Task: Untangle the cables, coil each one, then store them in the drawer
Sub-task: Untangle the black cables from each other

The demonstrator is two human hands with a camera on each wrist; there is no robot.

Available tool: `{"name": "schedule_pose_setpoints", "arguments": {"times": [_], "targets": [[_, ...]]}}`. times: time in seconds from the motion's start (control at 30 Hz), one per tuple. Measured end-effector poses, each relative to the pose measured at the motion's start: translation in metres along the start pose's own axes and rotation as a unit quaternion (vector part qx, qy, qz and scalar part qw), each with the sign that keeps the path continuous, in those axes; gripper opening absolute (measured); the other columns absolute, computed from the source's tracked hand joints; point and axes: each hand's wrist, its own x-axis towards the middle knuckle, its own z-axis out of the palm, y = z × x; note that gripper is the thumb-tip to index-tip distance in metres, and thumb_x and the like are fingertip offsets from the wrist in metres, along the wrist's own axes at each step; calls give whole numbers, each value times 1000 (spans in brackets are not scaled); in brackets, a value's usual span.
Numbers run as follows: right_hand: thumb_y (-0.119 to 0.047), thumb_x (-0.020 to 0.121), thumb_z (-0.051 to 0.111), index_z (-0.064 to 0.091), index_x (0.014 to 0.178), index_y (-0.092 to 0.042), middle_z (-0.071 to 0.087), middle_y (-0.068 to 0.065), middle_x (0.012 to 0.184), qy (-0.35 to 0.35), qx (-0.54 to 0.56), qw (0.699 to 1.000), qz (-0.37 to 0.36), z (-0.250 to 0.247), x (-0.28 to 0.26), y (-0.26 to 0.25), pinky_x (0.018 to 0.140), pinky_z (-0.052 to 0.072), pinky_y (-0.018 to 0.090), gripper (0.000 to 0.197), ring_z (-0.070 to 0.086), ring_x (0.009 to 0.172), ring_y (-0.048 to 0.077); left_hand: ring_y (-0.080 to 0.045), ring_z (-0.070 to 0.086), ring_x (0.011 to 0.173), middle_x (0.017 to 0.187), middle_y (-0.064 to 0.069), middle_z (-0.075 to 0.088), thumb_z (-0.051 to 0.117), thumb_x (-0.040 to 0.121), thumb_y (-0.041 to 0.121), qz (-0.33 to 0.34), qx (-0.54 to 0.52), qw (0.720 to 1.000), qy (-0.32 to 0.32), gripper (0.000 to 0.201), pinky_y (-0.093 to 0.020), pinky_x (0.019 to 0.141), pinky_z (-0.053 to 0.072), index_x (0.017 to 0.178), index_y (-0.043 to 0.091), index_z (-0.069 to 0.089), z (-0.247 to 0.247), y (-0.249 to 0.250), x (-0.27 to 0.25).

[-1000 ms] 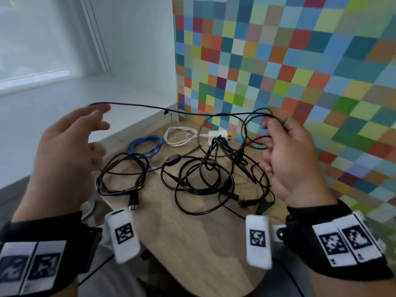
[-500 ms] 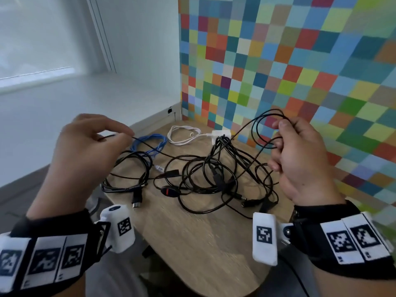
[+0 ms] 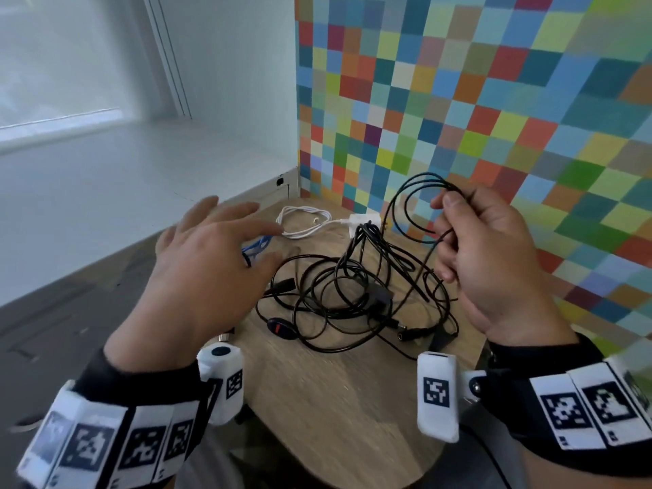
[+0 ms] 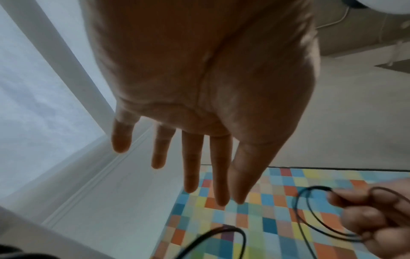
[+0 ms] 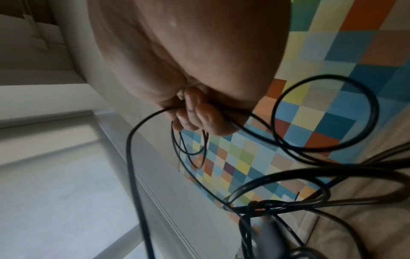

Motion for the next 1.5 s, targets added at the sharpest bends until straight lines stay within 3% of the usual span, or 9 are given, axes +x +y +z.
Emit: {"name": "schedule_pose_setpoints", "arguments": {"times": [0.1,0.27,0.37,0.53,0.7,0.87,1.07,1.3,1.5], "targets": [[-17,110,45,63,93,-17,41,0,67,-19,-1,1000,-17,5,-5,-5,47,19,35,25,26,43,11,-12,42,143,141,32,53,63,95,42,64,16,998,-19,33,-49,119,32,125,54,64,11,14,-4],[-16,111,43,61,93,-16,43,-3,66,-59,22,997,-37,5,-12,-20,49,16,39,26,24,44,11,12,52,60,67,46,58,59,100,38,94,-33,992,-81,31,-10,67,39,127,53,63,16,39,-16],[-17,111,42,60,94,-16,40,0,67,-99,30,993,-66,5,-19,-32,47,19,36,25,21,45,14,10,55,68,98,45,64,58,100,40,105,-54,989,-94,45,-13,75,39,141,54,49,14,43,-19],[-21,106,44,61,93,-19,38,-1,65,-150,73,979,-114,6,-27,-54,44,20,30,21,16,44,17,-10,51,134,155,21,45,55,99,51,137,-1,983,-122,73,-29,105,41,157,51,11,17,42,-20],[-29,101,47,55,94,-19,37,-4,63,-149,99,970,-163,-2,-27,-70,46,23,19,15,22,38,8,-4,65,79,83,14,71,49,99,59,128,56,974,-177,27,-27,71,54,116,46,65,21,34,-16],[-26,111,40,56,94,-23,36,-7,65,-61,95,984,-139,-29,-7,-63,44,25,16,24,19,39,8,-5,58,51,59,5,64,41,101,58,34,-66,992,-101,46,-28,55,46,78,31,70,2,18,-7],[-26,112,40,59,88,-27,39,-8,64,27,84,992,-94,-37,3,-52,43,25,17,30,21,40,8,-20,62,66,63,0,61,36,80,81,-22,-90,990,-108,73,-34,63,46,84,17,70,-13,2,-8],[-28,110,43,60,85,-28,48,-12,65,120,117,986,-22,-43,11,-38,42,24,21,30,28,42,9,-4,59,55,58,10,63,41,48,108,-22,-155,976,-151,84,-33,64,51,81,39,75,-22,-8,-10],[-24,108,46,63,81,-27,47,-8,69,118,57,991,-29,-37,13,-23,42,25,22,32,28,47,13,-4,48,51,55,12,46,92,62,48,3,-68,984,-165,86,-22,53,37,131,58,42,-15,-15,-5]]}}
